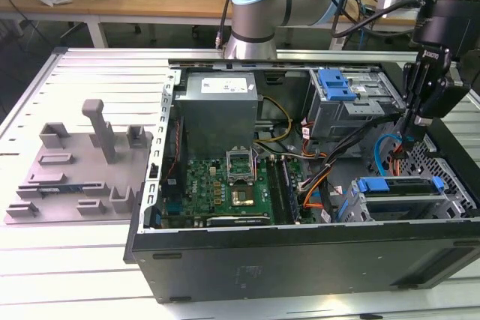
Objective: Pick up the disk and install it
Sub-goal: 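Insert the first disk wire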
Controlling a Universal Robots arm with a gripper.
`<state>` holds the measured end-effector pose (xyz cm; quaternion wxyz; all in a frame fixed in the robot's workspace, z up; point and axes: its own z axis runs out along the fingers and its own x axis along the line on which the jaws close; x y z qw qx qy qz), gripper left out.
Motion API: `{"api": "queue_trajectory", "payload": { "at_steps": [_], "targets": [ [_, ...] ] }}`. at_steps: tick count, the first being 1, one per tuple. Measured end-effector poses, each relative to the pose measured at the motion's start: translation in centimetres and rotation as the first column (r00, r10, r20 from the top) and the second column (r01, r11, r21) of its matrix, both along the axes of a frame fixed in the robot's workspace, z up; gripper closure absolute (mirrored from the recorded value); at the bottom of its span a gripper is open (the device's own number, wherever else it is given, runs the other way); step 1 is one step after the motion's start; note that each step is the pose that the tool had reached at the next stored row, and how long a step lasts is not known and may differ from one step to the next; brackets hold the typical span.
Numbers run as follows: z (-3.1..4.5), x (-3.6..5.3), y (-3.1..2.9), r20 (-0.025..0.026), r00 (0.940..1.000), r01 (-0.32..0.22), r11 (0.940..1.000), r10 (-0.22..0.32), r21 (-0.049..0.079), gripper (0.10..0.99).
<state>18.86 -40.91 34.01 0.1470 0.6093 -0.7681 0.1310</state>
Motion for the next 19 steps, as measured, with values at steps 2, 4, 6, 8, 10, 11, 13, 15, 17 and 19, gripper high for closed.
{"api": "queue_trajectory", "payload": {
  "at_steps": [2,4,6,8,10,11,13,15,17,19],
  "targets": [
    [-0.02,0.01,-0.25,0.0015,1.0,-0.006,1.0,0.006,0.0,0.847],
    [-0.03,-0.06,-0.27,0.0018,1.0,-0.006,1.0,0.006,0.0,0.847],
    [-0.03,-0.11,-0.26,0.0028,1.0,-0.006,1.0,0.006,0.0,0.918],
    [-0.02,-0.13,-0.26,0.0031,1.0,-0.007,1.0,0.007,0.0,0.922],
    [-0.03,-0.14,-0.26,0.0031,1.0,-0.006,1.0,0.006,0.0,0.922],
    [-0.03,-0.14,-0.26,0.0031,1.0,-0.006,1.0,0.006,0.0,0.922],
    [-0.03,-0.15,-0.34,0.0031,1.0,-0.006,1.0,0.006,0.0,0.922],
    [0.01,-0.14,-0.57,0.0033,1.0,-0.006,0.9999,0.006,0.008,0.922],
    [0.11,-0.16,-0.76,0.0038,1.0,-0.006,0.9999,0.006,0.016,0.922],
    [0.25,-0.19,-0.97,0.0048,1.0,-0.006,0.9997,0.006,0.023,0.922]
  ]
}}
